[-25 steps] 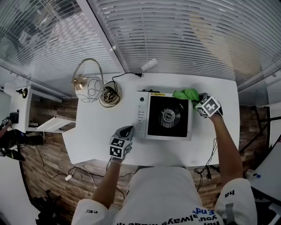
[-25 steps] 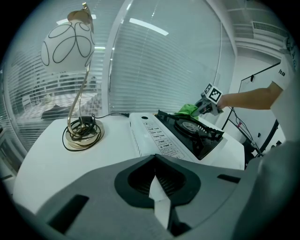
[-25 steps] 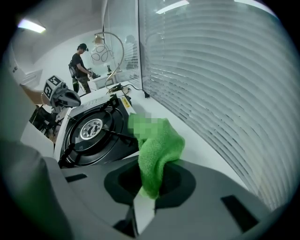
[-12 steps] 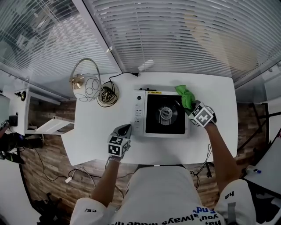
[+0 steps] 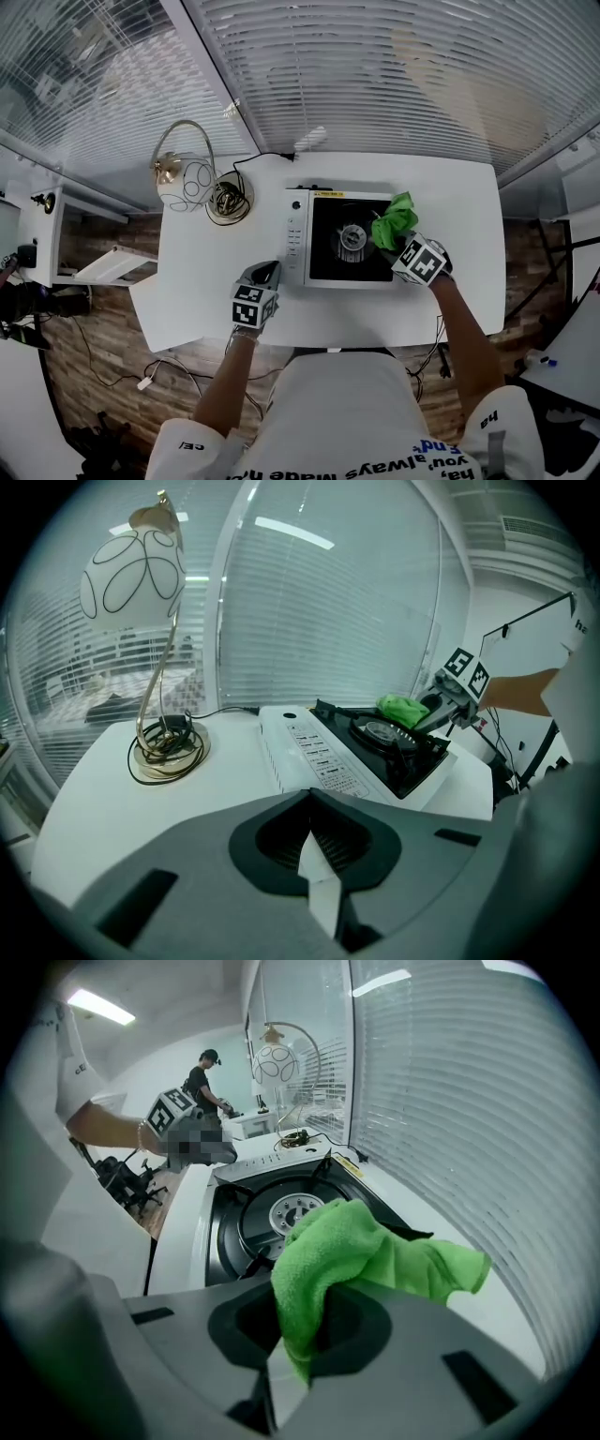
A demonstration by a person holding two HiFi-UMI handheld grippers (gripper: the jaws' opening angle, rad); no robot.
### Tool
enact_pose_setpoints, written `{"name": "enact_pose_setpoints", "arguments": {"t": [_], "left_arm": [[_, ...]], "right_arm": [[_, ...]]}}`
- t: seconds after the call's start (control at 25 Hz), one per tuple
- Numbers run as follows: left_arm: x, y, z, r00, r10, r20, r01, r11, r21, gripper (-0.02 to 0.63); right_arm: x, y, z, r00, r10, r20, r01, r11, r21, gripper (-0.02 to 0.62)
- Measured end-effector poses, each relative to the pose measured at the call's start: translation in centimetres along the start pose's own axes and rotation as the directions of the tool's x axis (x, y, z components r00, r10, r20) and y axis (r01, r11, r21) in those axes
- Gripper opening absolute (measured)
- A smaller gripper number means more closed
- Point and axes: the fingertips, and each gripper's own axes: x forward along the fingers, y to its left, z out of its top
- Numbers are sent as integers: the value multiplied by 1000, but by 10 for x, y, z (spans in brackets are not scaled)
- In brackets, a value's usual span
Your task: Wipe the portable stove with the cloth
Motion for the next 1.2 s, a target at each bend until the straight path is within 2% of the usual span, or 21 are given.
{"name": "enact_pose_setpoints", "arguments": {"t": [0.48,0.64,0.76,0.96,1.2], "left_arm": [[1,0,-1,1000,8,-4,-8,1000,9,11],[0,-1,0,1000,6,-1,-6,1000,7,11],[0,-1,-1,1000,5,-2,-5,1000,10,11],[1,0,0,1000,-1,-4,1,1000,16,11],[2,-1,-1,1000,-5,-1,5,1000,9,11]], "right_arm": [[-12,33,-15,994,106,21,-108,988,111,43],[-30,46,-10,993,99,60,-106,988,113,43],[-37,72,-1,990,113,90,-122,987,100,43],[-19,105,4,988,139,74,-144,987,70,43],[7,118,3,993,121,17,-121,992,35,43]]}}
